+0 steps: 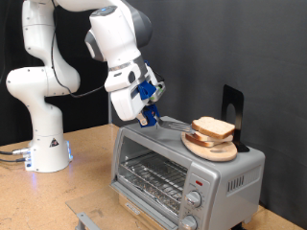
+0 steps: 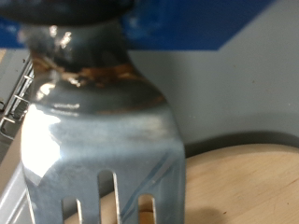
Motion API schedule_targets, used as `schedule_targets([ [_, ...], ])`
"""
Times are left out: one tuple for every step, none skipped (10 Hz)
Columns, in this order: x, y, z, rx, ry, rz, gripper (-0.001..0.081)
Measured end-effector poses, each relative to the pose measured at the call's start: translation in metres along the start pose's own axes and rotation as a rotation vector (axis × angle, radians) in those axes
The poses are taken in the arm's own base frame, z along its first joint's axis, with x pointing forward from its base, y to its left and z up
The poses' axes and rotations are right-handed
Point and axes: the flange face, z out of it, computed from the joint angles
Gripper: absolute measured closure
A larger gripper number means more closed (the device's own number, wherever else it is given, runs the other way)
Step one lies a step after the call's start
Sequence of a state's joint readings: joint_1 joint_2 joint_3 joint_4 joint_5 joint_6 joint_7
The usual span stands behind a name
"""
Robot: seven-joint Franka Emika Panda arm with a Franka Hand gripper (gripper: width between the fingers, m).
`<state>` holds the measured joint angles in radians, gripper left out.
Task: Make a piece of toast with the oven
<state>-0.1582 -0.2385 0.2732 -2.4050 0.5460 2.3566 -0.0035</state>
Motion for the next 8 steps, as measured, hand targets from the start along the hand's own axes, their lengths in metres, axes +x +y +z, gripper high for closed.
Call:
schedule_targets([
  [0.001,-0.003,0.001,0.001,-0.002,-0.003,0.0413],
  [0.002,-0.006,0.002,0.002,-0.003,-0.004,0.0413],
  [0.003,-0.010,0.004,0.001,-0.005,-0.008,0.0413],
  [0.005,-0.014,0.006,0.001,-0.012,-0.011,0.0413],
  [0.007,-0.019,0.007,0.003,-0.018,-0.009,0.0413],
  [0.009,-0.023,0.008,0.007,-0.023,-0.009,0.0413],
  [0.011,-0.026,0.010,0.009,-0.034,-0.006,0.0413],
  [0.013,-0.029,0.011,0.011,-0.048,-0.001,0.0413],
])
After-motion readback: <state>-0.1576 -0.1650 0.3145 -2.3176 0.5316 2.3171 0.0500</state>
